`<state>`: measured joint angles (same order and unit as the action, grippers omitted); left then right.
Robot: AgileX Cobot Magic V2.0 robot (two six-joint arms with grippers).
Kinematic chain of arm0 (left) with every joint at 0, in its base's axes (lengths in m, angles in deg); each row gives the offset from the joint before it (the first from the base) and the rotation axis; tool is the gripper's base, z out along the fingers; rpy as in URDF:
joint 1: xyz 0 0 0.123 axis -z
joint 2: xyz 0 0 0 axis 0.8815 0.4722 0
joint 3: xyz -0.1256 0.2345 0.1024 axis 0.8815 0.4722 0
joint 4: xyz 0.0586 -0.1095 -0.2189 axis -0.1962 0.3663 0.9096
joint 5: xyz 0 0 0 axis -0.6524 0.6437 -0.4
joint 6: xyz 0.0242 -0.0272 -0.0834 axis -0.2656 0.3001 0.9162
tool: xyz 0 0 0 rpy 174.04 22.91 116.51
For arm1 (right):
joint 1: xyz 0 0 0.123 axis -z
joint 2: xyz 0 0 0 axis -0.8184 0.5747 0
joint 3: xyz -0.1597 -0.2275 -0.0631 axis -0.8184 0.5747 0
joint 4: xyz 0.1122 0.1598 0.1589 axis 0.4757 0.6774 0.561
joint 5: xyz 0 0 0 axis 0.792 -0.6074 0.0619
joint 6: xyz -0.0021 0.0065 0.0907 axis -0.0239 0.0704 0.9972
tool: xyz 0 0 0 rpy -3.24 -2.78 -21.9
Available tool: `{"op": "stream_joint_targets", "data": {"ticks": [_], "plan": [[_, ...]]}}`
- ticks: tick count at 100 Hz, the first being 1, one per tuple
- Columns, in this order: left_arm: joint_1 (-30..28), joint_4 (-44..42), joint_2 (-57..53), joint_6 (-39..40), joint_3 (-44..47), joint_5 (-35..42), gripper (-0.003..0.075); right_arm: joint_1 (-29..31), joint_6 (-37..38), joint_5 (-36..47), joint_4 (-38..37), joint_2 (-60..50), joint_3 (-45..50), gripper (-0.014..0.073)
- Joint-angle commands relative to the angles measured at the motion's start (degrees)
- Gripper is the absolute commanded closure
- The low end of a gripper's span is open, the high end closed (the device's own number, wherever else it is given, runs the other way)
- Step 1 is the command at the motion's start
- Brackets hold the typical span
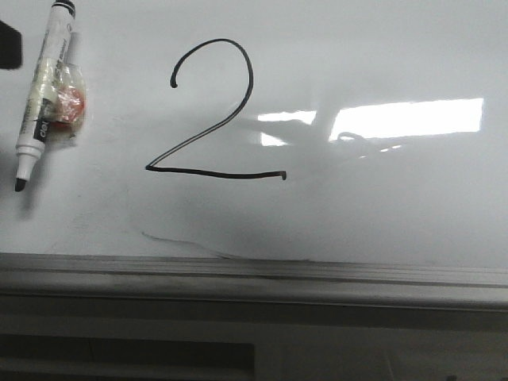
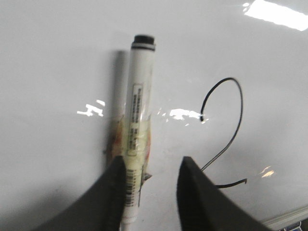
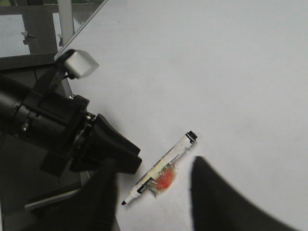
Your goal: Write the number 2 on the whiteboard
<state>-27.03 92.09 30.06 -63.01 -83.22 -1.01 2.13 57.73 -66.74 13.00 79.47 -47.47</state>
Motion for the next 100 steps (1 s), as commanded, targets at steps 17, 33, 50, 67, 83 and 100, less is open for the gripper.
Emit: {"op": "stream_joint_targets", "data": {"ticks": [17,33,50,67,83,100], "plan": [[-0.02,-9.92,-12.68,-1.19,-1.88,6.52,0.0740,0.88,0.43,-0.03,-2.35,-8.76,0.24,0.0650],[-0.02,-18.22,-21.56,-1.19,0.01,6.52,0.0739,0.88,0.43,4.11,-3.69,-20.04,10.52,0.0649],[-0.02,-21.90,-30.22,-1.19,4.17,6.52,0.0739,1.03,0.43,5.24,-6.74,-33.30,23.40,0.0649],[-0.02,-29.82,-36.10,-1.19,7.71,6.52,0.0739,1.03,0.43,5.24,-6.74,-44.03,33.00,0.0650],[-0.02,-29.57,-36.90,-1.19,9.06,6.20,0.0739,1.03,0.43,5.24,-6.74,-49.03,37.42,0.0650],[-0.02,-29.57,-36.90,-1.19,10.03,6.20,0.0739,1.03,0.43,5.29,-6.74,-49.27,39.61,0.0650]]}}
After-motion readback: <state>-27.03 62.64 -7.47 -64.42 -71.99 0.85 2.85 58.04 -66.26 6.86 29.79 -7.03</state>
